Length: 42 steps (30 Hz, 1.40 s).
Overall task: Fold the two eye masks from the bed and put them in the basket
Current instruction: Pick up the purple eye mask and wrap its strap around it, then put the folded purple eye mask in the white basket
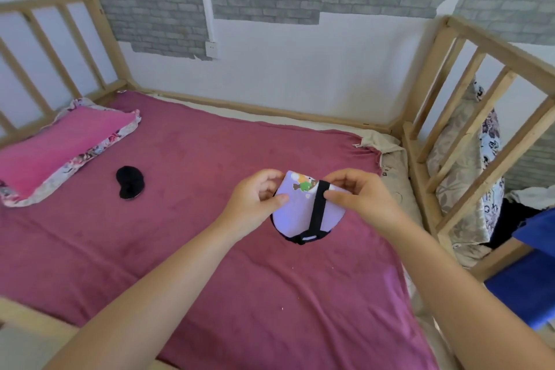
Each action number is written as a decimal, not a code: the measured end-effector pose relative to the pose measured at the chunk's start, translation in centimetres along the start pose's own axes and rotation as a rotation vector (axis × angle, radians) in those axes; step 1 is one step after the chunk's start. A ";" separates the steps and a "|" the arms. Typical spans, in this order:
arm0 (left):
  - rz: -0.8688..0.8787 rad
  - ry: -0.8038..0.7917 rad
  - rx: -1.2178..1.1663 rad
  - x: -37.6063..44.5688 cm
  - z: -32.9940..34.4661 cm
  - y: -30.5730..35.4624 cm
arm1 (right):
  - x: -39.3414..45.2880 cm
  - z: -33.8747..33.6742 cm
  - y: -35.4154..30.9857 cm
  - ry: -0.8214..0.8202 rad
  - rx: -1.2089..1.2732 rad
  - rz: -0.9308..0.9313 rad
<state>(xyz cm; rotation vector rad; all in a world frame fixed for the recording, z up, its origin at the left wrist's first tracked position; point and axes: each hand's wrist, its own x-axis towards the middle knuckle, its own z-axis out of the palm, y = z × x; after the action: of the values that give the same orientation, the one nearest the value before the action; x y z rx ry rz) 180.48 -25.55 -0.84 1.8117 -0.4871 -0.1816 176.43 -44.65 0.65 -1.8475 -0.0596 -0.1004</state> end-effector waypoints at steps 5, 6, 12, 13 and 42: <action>-0.039 0.056 0.071 -2.6 -2.2 -0.8 | 1.0 4.0 -1.0 -0.084 -0.149 -0.014; -0.056 0.093 0.071 -3.2 -2.7 -1.2 | 1.2 4.9 -1.0 -0.113 -0.163 -0.018; -0.157 0.498 -0.022 -8.0 -6.4 -4.1 | 2.8 10.5 -0.5 -0.103 -0.026 -0.031; -0.177 0.549 -0.036 -9.3 -7.2 -4.8 | 2.9 12.0 -0.8 -0.142 0.024 -0.010; -0.816 1.219 0.618 -46.7 -58.6 -17.6 | 4.7 83.4 -17.1 -0.805 0.153 -0.111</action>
<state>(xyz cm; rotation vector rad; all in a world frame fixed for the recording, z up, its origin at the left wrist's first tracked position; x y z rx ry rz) 164.00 49.49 -5.90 2.2145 1.1753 0.5719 182.75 40.19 -5.34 -1.6269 -0.7080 0.5613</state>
